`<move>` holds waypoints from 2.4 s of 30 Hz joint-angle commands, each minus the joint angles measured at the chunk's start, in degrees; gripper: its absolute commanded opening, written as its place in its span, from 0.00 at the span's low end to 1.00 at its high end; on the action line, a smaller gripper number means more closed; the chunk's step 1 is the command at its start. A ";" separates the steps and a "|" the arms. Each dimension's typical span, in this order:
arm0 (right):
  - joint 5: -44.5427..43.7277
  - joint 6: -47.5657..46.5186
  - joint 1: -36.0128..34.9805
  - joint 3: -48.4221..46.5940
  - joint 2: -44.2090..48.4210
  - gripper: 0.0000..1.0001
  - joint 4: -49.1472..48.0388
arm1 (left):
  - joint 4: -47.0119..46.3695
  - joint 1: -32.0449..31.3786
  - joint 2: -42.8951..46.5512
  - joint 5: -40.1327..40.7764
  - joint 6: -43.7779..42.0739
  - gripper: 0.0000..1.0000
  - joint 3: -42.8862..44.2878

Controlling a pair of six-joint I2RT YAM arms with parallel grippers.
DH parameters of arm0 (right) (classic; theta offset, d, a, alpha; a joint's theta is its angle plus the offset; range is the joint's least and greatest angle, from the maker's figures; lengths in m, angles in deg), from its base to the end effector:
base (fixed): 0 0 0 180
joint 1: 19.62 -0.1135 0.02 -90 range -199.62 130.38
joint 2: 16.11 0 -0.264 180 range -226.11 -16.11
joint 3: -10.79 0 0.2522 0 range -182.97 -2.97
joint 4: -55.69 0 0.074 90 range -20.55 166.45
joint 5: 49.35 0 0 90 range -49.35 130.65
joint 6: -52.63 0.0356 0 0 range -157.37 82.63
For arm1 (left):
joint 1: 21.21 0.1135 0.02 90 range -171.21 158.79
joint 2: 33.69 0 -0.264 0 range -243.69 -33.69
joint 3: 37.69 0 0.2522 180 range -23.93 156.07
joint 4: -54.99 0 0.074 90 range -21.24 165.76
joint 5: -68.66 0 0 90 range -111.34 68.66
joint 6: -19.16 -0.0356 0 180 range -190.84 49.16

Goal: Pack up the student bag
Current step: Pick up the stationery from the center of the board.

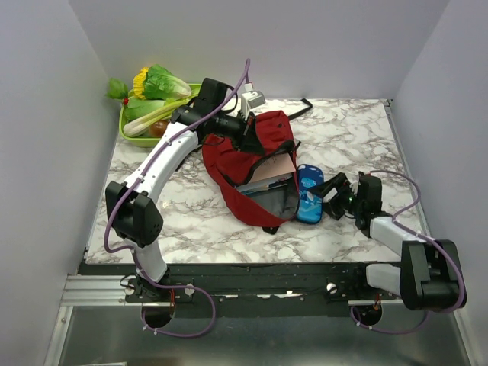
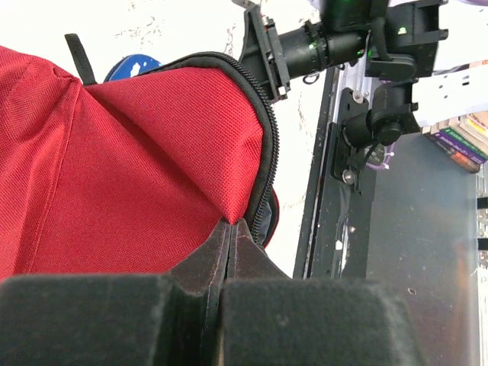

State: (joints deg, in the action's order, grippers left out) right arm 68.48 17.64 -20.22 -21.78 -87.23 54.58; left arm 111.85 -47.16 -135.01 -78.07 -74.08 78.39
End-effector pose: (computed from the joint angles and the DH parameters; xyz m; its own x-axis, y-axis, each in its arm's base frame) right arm 0.2154 0.0189 0.1420 -0.6598 0.7176 -0.2228 0.2802 0.5101 0.8132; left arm 0.3332 -0.1953 0.3739 -0.5568 0.3054 -0.7725 0.8307 0.2049 -0.5177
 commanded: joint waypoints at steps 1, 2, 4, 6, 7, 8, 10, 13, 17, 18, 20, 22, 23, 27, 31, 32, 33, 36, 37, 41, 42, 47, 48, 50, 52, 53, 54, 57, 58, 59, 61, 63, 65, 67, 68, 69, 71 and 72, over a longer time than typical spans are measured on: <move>-7.60 -4.36 -2.73 -2.45 6.24 0.96 3.24 | 2.26 -0.59 1.03 -1.72 -1.85 0.00 2.18; -8.58 -6.73 -2.83 -2.81 6.60 0.96 8.06 | 2.09 -0.59 0.86 -1.72 -1.85 0.00 2.27; -11.12 -8.50 -2.83 -2.46 7.30 0.95 10.47 | 2.09 -0.59 0.42 -1.80 -1.68 0.00 2.44; -13.76 -10.96 -2.91 -3.42 6.17 0.95 16.61 | 2.08 -0.59 -0.11 -1.89 -1.68 0.00 2.97; -16.73 -11.93 -3.09 -3.95 5.46 0.95 18.55 | 2.08 -0.59 -0.19 -1.81 -1.59 0.00 3.23; -18.50 -13.33 -3.09 -4.83 4.76 0.95 22.92 | 2.26 -0.59 -0.54 -1.98 -1.59 0.00 3.49; -21.41 -14.74 -3.35 -7.19 2.40 0.93 26.55 | 2.61 -0.59 -0.99 -1.98 -1.59 0.00 4.29; -26.24 -15.10 -4.84 -10.01 -0.42 0.94 31.13 | 2.87 -0.59 -1.34 -1.89 -1.76 0.00 4.73; -31.88 -13.70 -8.36 -16.69 -5.86 1.00 37.90 | 3.23 -0.59 -1.43 -1.89 -1.68 0.00 4.90; -31.96 -13.35 -8.71 -16.96 -6.23 1.00 37.81 | 3.31 -0.59 -1.34 -1.89 -1.76 0.00 5.08; -31.01 -12.73 -8.98 -16.53 -4.58 0.99 35.46 | 3.58 -0.59 -1.43 -1.81 -1.94 0.00 5.25; -28.29 -11.77 -9.07 -14.25 -3.42 0.96 32.29 | 4.02 -0.59 -1.34 -1.72 -2.03 0.00 5.52; -25.49 -10.63 -8.98 -13.54 -3.25 0.95 29.84 | 4.02 -0.59 -1.43 -1.72 -2.03 0.00 5.61; -19.50 -5.53 -10.03 -10.47 -6.40 0.95 23.51 | 5.33 -0.50 -1.16 -1.46 -2.90 0.00 6.13; -10.45 -2.27 -10.56 -4.50 -5.62 0.93 7.70 | 6.83 -0.50 -1.34 -1.28 -4.31 0.00 6.57; -8.00 -1.75 -10.82 -4.05 -5.18 0.93 3.14 | 6.92 -0.50 -1.43 -1.37 -4.23 0.00 6.66; -6.49 -0.78 -10.82 -3.61 -4.92 0.93 0.92 | 6.92 -0.50 -1.43 -1.37 -4.14 0.00 6.66; -2.62 0.80 -10.83 -1.77 -1.59 0.92 -5.50 | 6.57 -0.59 -1.51 -1.45 -3.61 0.00 6.66; -2.35 1.42 -10.82 -0.89 0.25 0.91 -7.52 | 6.31 -0.59 -1.69 -1.45 -3.35 0.00 6.66; -3.40 3.88 -10.82 1.05 10.88 0.89 -10.36 | 5.95 -0.59 -1.69 -1.37 -2.91 0.00 6.75; -3.14 4.23 -10.82 0.97 11.95 0.89 -10.00 | 6.04 -0.59 -1.60 -1.28 -2.91 0.00 6.75; -3.83 4.76 -10.82 2.90 15.30 0.89 -7.82 | 5.87 -1.03 -1.69 -1.19 -2.56 0.00 6.49; -4.01 4.33 -10.82 3.33 14.43 0.89 -7.45 | 5.86 -1.03 -1.60 -1.19 -2.47 0.00 6.66; -4.19 4.15 -10.91 4.04 12.94 0.88 -7.36 | 5.86 -1.38 -1.78 -1.19 -2.47 0.00 6.75; -4.45 3.89 -10.91 3.87 10.74 0.88 -7.19 | 5.86 -1.64 -1.87 -1.10 -2.20 0.00 7.19; -4.80 3.45 -10.91 3.52 9.95 0.88 -6.14 | 5.86 -1.82 -2.04 -1.10 -2.03 0.00 7.28; -5.07 2.49 -10.91 3.08 9.24 0.88 -5.00 | 5.95 -1.91 -2.04 -1.10 -1.94 0.00 7.62; -5.95 0.55 -10.91 1.50 7.22 0.87 -2.01 | 5.86 -2.08 -1.78 -1.10 -1.85 0.00 7.63; -6.21 0.11 -10.91 1.23 7.04 0.86 -1.74 | 5.78 -2.08 -1.69 -1.02 -1.85 0.00 7.54; -6.91 -0.07 -10.91 0.71 6.60 0.86 -1.39 | 5.86 -2.08 -1.60 -1.01 -1.85 0.00 7.54; -7.70 -0.16 -10.91 -0.08 5.90 0.84 -1.04 | 5.78 -1.99 -1.43 -1.10 -1.94 0.00 7.28; -9.11 0.19 -11.09 -1.49 4.06 0.77 -0.60 | 5.43 -2.08 -1.08 -1.10 -1.94 0.00 6.84; -10.77 -0.07 -11.44 -2.98 3.35 0.66 1.76 | 5.25 -1.99 -1.07 -1.02 -1.59 0.00 6.66; -12.18 -1.21 -11.53 -5.53 5.62 0.57 5.19 | 5.07 -2.08 -0.99 -1.19 -1.59 0.00 6.57; -13.93 -1.82 -11.53 -6.32 7.20 0.48 9.47 | 5.07 -2.08 -0.81 -1.19 -1.59 0.00 6.31; -14.91 -3.13 -11.53 -7.29 10.78 0.42 11.95 | 4.46 -2.08 -0.64 -1.19 -1.59 0.00 6.05; -16.92 -4.72 -11.53 -10.62 14.32 0.31 20.70 | 3.93 -2.08 -0.37 -1.10 -1.33 0.00 4.73; -17.28 -5.95 -11.53 -11.59 16.34 0.29 23.11 | 3.23 -2.08 -0.37 -1.19 -1.15 0.00 4.47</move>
State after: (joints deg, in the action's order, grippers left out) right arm 56.31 16.11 -31.30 -27.57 -78.02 64.68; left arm 117.94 -48.23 -137.35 -75.89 -77.08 83.22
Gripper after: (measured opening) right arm 0.387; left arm 0.008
